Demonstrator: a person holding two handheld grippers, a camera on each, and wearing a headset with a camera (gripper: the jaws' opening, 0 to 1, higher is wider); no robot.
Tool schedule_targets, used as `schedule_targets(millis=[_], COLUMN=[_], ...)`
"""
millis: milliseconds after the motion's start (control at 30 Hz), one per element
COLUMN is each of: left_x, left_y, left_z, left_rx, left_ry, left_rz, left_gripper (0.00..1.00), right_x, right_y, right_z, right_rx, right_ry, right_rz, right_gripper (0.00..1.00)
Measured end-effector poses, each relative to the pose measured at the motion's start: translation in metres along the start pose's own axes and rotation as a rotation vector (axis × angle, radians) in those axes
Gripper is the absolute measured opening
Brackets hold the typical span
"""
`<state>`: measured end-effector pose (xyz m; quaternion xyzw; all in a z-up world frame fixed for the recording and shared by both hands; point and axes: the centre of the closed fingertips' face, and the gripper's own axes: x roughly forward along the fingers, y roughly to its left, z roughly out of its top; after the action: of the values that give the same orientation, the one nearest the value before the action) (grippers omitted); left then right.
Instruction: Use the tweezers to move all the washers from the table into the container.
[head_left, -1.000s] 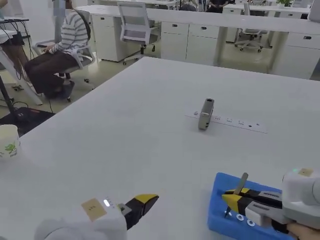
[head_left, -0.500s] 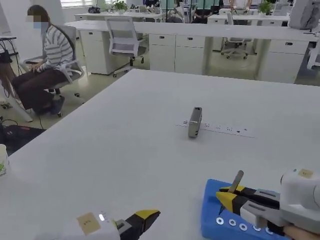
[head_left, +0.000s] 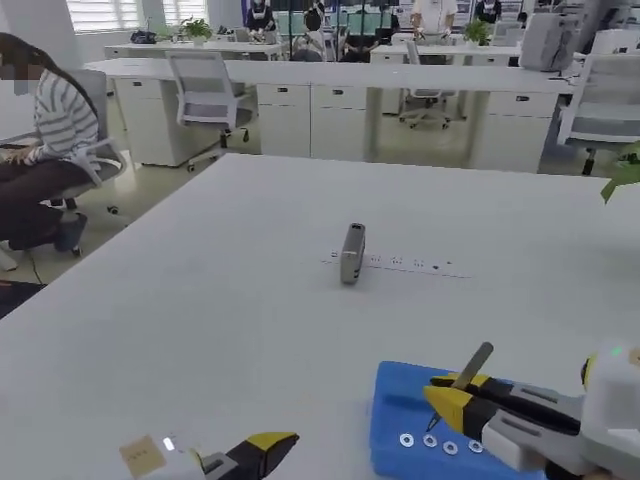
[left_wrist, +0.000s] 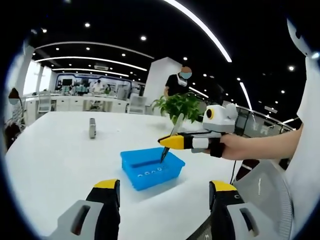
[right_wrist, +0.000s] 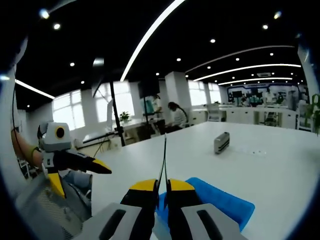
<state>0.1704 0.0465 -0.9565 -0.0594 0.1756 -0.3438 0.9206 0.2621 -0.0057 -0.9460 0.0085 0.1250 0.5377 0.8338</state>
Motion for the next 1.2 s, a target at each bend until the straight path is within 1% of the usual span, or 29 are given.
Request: schedule_targets(millis=[67,100,133,167,200,267,300,333,433,467,500,533,600,700,767,800,833,900,933,967,1000,1033,1067,1167,1200], left_x=[0.0,0.0,-0.001,-0.002,-0.002,-0.002,-0.002,-0.002,-0.003,-0.003,-0.003,-0.002,0.0,0.005,0.008,0.01,0.011,0.014,0.014,0.015,0.016,0.015,0.015,0.016,0.017], left_y=[-0.006,-0.011,-0.013,-0.014,-0.016,-0.021,-0.022,-0.025,-0.036,-0.038,-0.042,-0.045,-0.05,-0.059,-0.064,-0.068,-0.069,-0.073,-0.078,-0.08,-0.084,-0.088,-0.093,-0.101,-0.105], left_z=[-0.002,-0.002,-0.005,-0.01,-0.012,-0.015,-0.015,-0.015,-0.013,-0.012,-0.009,-0.008,-0.002,0.005,0.011,0.014,0.014,0.017,0.018,0.018,0.019,0.019,0.018,0.013,0.013], left_rx=[0.009,0.014,0.022,0.023,0.025,0.026,0.025,0.03,0.038,0.044,0.053,0.058,0.076,0.076,0.086,0.091,0.093,0.121,0.133,0.137,0.155,0.16,0.165,0.203,0.199], left_ry=[0.014,0.018,0.031,0.06,0.07,0.084,0.091,0.094,0.113,0.117,0.118,0.122,0.12,0.119,0.107,0.109,0.11,0.112,0.12,0.125,0.122,0.125,0.135,0.157,0.16], left_rz=[-0.035,-0.062,-0.076,-0.085,-0.096,-0.13,-0.14,-0.153,-0.213,-0.224,-0.244,-0.257,-0.28,-0.33,-0.352,-0.371,-0.376,-0.397,-0.419,-0.43,-0.45,-0.47,-0.501,-0.534,-0.547], left_gripper=[0.7,0.68,0.65,0.63,0.6,0.55,0.52,0.5,0.42,0.4,0.36,0.34,0.29,0.25,0.23,0.21,0.19,0.15,0.13,0.12,0.11,0.11,0.1,0.06,0.06], right_x=[-0.007,-0.01,-0.013,-0.016,-0.018,-0.023,-0.026,-0.029,-0.036,-0.04,-0.041,-0.044,-0.047,-0.051,-0.053,-0.054,-0.055,-0.057,-0.057,-0.058,-0.059,-0.059,-0.06,-0.061,-0.062], right_y=[0.006,0.01,0.013,0.018,0.021,0.028,0.031,0.033,0.041,0.045,0.048,0.053,0.061,0.073,0.082,0.085,0.09,0.099,0.102,0.106,0.109,0.112,0.115,0.12,0.122], right_z=[-0.002,-0.005,-0.006,-0.009,-0.011,-0.018,-0.023,-0.025,-0.033,-0.038,-0.041,-0.046,-0.052,-0.061,-0.066,-0.068,-0.072,-0.076,-0.077,-0.078,-0.081,-0.082,-0.084,-0.087,-0.089], right_rx=[0.003,0.002,0.003,0.001,-0.004,-0.01,-0.022,-0.023,-0.02,-0.022,-0.021,-0.025,-0.043,-0.068,-0.076,-0.085,-0.101,-0.119,-0.126,-0.131,-0.135,-0.145,-0.158,-0.168,-0.175], right_ry=[0.005,0.009,0.013,0.018,0.025,0.05,0.07,0.076,0.098,0.116,0.129,0.15,0.173,0.209,0.232,0.239,0.255,0.278,0.282,0.29,0.3,0.309,0.317,0.329,0.336], right_rz=[0.014,0.023,0.031,0.044,0.053,0.082,0.096,0.103,0.14,0.158,0.175,0.202,0.235,0.286,0.321,0.331,0.35,0.377,0.388,0.402,0.414,0.424,0.44,0.458,0.465], right_gripper=[0.04,0.04,0.04,0.04,0.04,0.04,0.04,0.04,0.04,0.04,0.04,0.04,0.04,0.04,0.04,0.04,0.04,0.04,0.04,0.03,0.04,0.03,0.03,0.03,0.03])
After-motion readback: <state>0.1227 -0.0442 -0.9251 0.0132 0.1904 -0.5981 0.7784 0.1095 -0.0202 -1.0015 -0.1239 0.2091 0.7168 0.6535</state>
